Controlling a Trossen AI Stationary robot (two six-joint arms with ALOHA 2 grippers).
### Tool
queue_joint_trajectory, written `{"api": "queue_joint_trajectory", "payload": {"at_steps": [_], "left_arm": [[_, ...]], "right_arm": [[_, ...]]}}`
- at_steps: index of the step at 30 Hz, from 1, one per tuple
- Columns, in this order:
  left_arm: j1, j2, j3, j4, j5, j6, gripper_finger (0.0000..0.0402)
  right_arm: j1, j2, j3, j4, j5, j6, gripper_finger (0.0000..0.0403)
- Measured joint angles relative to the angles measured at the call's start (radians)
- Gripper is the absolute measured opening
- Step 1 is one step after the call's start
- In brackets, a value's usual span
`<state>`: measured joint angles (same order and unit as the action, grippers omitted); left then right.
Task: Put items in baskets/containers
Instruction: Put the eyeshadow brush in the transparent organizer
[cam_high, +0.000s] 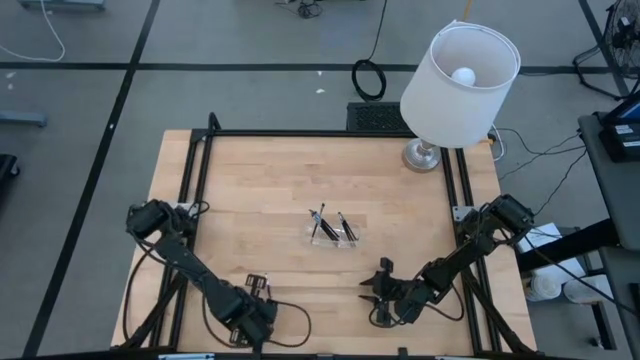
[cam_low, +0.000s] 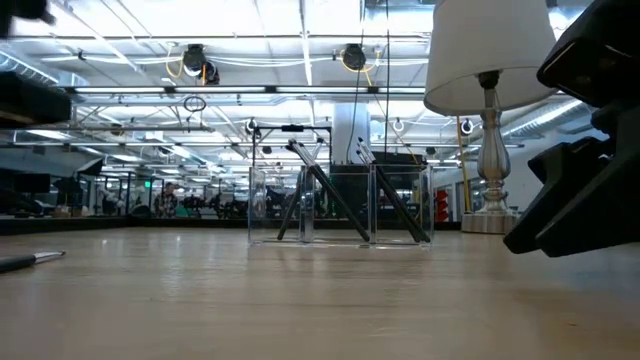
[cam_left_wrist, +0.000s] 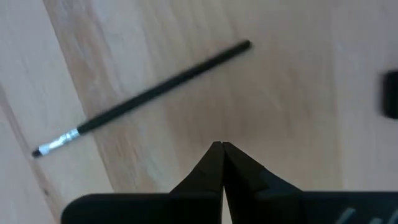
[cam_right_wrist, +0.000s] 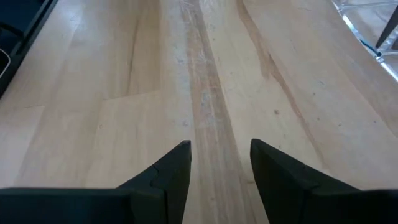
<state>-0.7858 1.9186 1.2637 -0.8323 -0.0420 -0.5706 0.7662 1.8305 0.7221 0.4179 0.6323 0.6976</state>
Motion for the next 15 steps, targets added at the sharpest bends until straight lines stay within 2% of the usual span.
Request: {"api": "queue_joint_trajectory", "payload": {"at_steps": [8, 15], "left_arm": [[0.074, 0.001, -0.032, 0.037, 0.016, 0.094, 0.0007], [0.142, 0.013, -0.032, 0.16, 0.043, 0.188, 0.0007]], "right_arm": [[0.001, 0.0, 0.0, -0.005, -0.003, -0.002, 0.0155], [0.008, 0.0, 0.0, -0.004, -0.007, -0.002, 0.0155]]}}
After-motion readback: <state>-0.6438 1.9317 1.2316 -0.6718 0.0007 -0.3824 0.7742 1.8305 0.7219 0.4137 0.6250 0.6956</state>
